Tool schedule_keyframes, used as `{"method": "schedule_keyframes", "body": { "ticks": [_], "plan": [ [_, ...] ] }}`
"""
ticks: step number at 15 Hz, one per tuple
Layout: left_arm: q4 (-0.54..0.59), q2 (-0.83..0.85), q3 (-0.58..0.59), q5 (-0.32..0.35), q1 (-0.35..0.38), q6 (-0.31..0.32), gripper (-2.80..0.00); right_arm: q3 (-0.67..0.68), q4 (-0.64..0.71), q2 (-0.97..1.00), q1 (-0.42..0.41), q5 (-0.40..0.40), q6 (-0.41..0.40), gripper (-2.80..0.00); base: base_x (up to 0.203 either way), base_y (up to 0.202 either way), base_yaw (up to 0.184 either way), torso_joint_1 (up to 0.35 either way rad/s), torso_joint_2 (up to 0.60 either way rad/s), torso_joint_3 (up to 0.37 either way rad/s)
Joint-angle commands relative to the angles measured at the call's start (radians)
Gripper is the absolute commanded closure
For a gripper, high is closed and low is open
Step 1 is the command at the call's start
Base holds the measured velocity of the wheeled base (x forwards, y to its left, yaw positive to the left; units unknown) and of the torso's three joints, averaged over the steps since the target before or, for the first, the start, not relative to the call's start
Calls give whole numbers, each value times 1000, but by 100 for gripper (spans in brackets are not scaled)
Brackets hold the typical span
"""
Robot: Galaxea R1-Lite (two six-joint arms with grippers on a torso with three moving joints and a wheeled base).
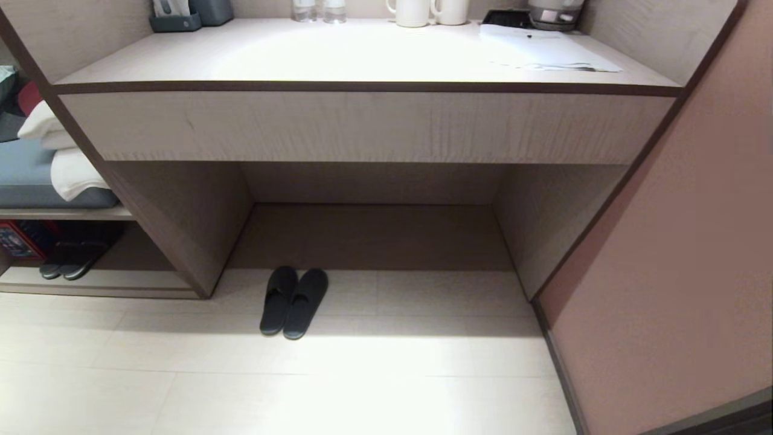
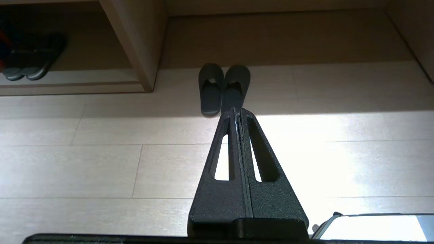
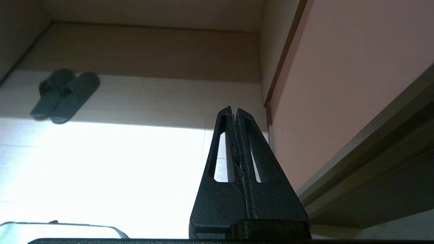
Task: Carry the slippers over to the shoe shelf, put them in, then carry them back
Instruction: Pick up the slippers on the floor
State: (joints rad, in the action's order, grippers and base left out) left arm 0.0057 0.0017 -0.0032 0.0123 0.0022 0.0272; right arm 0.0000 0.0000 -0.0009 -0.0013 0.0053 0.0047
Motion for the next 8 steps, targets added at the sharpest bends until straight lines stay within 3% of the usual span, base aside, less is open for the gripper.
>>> {"method": "schedule_keyframes", "body": {
  "ticks": [1, 8],
  "plan": [
    [0, 1, 0, 0, 1, 0, 0, 0, 0, -1, 1, 1, 0, 0, 0, 0, 0, 2, 4, -196],
    [0, 1, 0, 1, 1, 0, 0, 0, 0, -1, 0, 1, 0, 0, 0, 0, 0, 2, 2, -198]
  ]
}}
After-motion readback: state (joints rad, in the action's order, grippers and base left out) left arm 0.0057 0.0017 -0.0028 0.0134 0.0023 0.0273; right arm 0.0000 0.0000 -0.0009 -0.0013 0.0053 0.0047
